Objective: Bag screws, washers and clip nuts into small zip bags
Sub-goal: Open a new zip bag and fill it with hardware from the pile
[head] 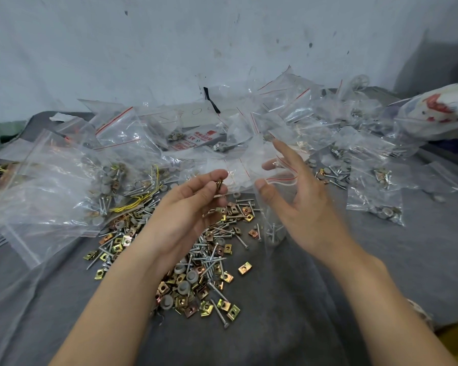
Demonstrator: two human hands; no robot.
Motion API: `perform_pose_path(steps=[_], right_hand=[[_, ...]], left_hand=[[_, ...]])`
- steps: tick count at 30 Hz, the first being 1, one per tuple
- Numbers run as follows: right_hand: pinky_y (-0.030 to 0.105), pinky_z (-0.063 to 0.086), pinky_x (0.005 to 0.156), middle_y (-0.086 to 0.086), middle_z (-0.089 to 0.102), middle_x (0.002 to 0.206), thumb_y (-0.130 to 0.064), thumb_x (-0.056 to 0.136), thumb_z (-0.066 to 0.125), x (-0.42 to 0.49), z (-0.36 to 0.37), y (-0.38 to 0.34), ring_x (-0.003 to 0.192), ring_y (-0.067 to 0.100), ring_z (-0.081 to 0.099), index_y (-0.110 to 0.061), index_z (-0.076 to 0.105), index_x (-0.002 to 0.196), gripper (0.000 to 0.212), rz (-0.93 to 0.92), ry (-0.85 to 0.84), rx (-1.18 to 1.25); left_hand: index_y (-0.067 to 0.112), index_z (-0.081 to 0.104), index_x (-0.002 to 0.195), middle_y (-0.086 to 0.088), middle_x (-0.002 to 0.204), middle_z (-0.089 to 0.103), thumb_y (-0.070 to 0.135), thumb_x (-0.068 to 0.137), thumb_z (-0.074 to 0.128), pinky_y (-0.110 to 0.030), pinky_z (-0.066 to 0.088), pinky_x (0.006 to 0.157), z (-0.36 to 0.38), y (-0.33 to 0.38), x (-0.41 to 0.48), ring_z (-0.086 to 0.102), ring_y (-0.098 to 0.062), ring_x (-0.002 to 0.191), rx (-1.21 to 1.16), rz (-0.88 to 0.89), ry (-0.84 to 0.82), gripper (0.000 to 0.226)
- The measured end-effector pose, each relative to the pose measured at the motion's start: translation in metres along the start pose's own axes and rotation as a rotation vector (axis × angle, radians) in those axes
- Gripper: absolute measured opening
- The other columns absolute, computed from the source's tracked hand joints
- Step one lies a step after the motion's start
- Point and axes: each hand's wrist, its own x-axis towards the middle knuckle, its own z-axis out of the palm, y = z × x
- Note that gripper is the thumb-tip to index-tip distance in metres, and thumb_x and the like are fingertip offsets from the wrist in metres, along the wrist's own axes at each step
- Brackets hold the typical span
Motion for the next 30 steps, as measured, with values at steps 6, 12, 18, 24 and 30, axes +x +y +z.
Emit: perform_pose_path(steps=[6, 12, 18, 24, 30], right_hand=[[0.046, 0.044, 0.109, -0.014, 0.054, 0.142, -0.082, 0.087, 0.045, 0.0, 0.003, -0.001, 0.129, 0.008, 0.052, -0.055, 0.021, 0.149, 0.072, -0.008, -0.019, -0.005], [0.046, 0.045, 0.109, -0.014, 0.056, 0.141, -0.08, 0.088, 0.046, -0.001, 0.005, -0.002, 0.129, 0.009, 0.054, -0.054, 0.021, 0.149, 0.07, -0.027, -0.031, -0.038], [0.03, 0.045, 0.104, -0.024, 0.057, 0.128, -0.076, 0.087, 0.05, 0.0, 0.007, -0.004, 0.119, 0.002, 0.058, -0.05, 0.024, 0.15, 0.073, -0.046, -0.038, -0.026], [0.008, 0.036, 0.095, -0.037, 0.052, 0.127, -0.067, 0.088, 0.057, 0.001, 0.007, -0.003, 0.123, -0.009, 0.051, -0.049, 0.027, 0.151, 0.072, -0.022, -0.023, 0.006], [0.026, 0.04, 0.105, -0.022, 0.058, 0.131, -0.07, 0.088, 0.054, 0.0, 0.006, -0.003, 0.128, 0.001, 0.052, -0.047, 0.027, 0.151, 0.073, -0.015, -0.01, 0.028]], left_hand=[[0.02, 0.074, 0.108, 0.004, 0.089, 0.07, 0.015, 0.084, 0.06, -0.024, 0.051, 0.071, -0.002, 0.003, 0.001, 0.065, -0.007, 0.074, -0.076, -0.01, 0.017, 0.028], [0.025, 0.072, 0.108, 0.004, 0.097, 0.074, 0.013, 0.096, 0.059, -0.025, 0.05, 0.076, 0.006, 0.017, -0.002, 0.064, -0.009, 0.083, 0.299, 0.213, 0.144, 0.022], [0.029, 0.07, 0.094, 0.012, 0.091, 0.075, 0.019, 0.091, 0.069, -0.028, 0.055, 0.084, 0.035, 0.038, 0.002, 0.069, -0.006, 0.089, 0.648, 0.52, 0.176, 0.011], [0.033, 0.068, 0.099, 0.023, 0.09, 0.07, 0.023, 0.095, 0.063, -0.011, 0.043, 0.068, 0.049, 0.035, 0.003, 0.063, 0.004, 0.086, 0.865, 0.596, 0.082, 0.012], [0.032, 0.067, 0.104, 0.017, 0.095, 0.071, 0.03, 0.098, 0.059, -0.018, 0.05, 0.078, 0.031, 0.04, 0.005, 0.063, 0.002, 0.088, 0.773, 0.568, 0.223, 0.01]])
